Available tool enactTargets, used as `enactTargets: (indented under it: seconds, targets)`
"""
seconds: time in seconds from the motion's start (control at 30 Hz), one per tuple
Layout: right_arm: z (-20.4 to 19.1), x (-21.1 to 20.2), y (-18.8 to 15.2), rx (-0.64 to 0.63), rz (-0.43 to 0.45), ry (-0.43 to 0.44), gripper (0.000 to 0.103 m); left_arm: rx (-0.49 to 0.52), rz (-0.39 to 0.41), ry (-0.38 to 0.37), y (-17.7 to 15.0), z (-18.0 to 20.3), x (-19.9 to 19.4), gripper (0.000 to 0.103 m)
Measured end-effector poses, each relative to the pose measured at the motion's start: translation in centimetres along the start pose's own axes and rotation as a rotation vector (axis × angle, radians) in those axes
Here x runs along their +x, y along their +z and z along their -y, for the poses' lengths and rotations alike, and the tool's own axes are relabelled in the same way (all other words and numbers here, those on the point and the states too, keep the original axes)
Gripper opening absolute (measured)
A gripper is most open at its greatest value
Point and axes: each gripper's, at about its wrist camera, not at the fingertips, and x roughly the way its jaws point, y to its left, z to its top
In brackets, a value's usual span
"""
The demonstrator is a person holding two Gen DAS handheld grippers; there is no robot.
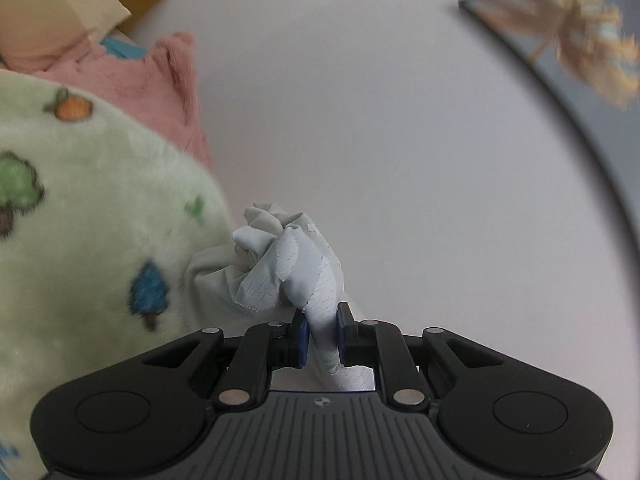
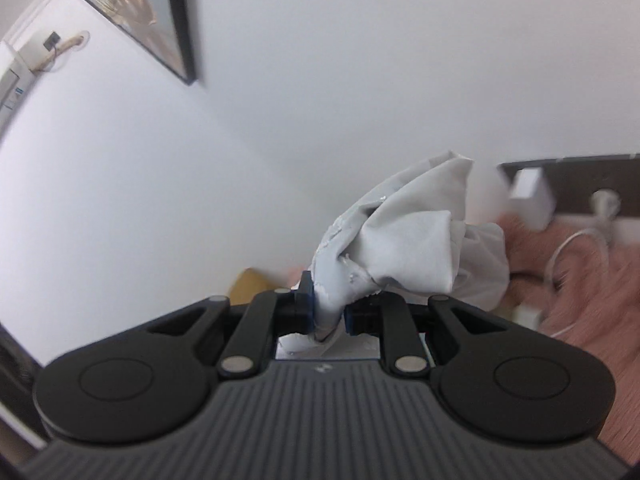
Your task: Fold clothes
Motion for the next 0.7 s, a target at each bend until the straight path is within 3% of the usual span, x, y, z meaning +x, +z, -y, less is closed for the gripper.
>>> enactTargets:
  seconds: [0.13,0.23,0.4,0.5,0.53,0.57,0.63,0.7]
  targets:
    - [5.5,-0.3,-5.7,0.021,-0.062,-0.065,0.017,0.181,-0.072,0.058,-4.5,-3.0,0.8,0.015]
    - [8.1,-1.4,-10.0,0.036,-0.120,-0.079,0.017,0.204,-0.092,0.061,-7.3,-5.5,-0.4,0.015]
    - [9.1,-3.7,-15.0,-0.025,-0.103,-0.109,0.018,0.274,-0.110,0.120,-10.8,-7.5,-1.9,0.019]
    - [8.6,-4.5,-15.9,-0.061,-0.092,-0.135,0.019,0.360,-0.113,0.179,-11.6,-7.1,-2.6,0.024]
    - [8.3,-4.8,-15.9,-0.065,-0.099,-0.154,0.020,0.386,-0.118,0.198,-11.8,-6.7,-2.9,0.030]
    - [7.8,-5.0,-15.8,-0.068,-0.109,-0.178,0.021,0.408,-0.110,0.211,-11.8,-6.0,-3.6,0.046]
    - [7.0,-5.5,-15.0,-0.088,-0.129,-0.216,0.025,0.448,-0.082,0.231,-11.9,-4.3,-5.5,0.066]
    - [5.8,-6.5,-14.2,-0.114,-0.143,-0.225,0.034,0.508,-0.053,0.238,-12.0,-2.1,-7.5,0.076]
